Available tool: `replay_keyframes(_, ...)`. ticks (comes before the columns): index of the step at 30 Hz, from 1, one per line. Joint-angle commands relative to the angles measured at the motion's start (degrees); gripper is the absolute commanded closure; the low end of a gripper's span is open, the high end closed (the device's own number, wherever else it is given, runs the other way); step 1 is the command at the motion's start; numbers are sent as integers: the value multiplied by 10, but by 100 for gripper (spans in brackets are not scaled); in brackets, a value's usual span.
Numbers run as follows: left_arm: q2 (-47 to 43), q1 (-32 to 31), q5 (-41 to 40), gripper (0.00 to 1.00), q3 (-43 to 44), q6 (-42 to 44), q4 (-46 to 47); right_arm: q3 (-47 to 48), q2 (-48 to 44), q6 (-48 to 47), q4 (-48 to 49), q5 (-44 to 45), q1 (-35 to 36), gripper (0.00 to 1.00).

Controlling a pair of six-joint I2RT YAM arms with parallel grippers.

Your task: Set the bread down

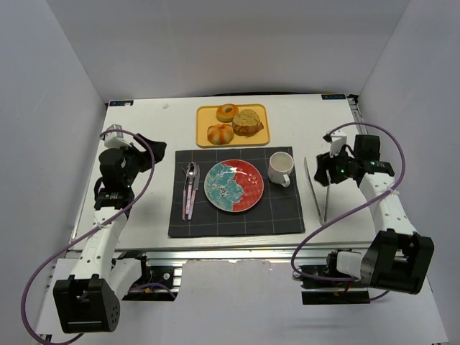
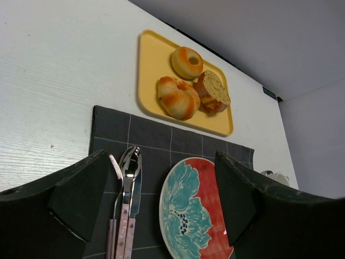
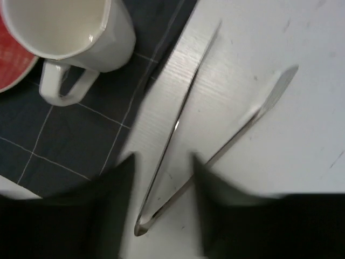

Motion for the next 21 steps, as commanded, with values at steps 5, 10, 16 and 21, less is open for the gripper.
replay_keyframes(5, -8, -1, 21, 9, -36, -13, 56, 5, 21, 20, -59, 105, -7, 11)
replay_keyframes(10, 5, -1, 21, 9, -46, -24, 82, -38, 31, 53, -15, 167, -3, 11)
replay_keyframes(16, 20, -3, 21, 5, -53, -33, 89, -59, 69, 95, 6, 185, 7, 11)
replay_keyframes(21, 22, -4, 8, 5, -60, -31, 85, -68, 106, 117, 40, 188, 23, 11)
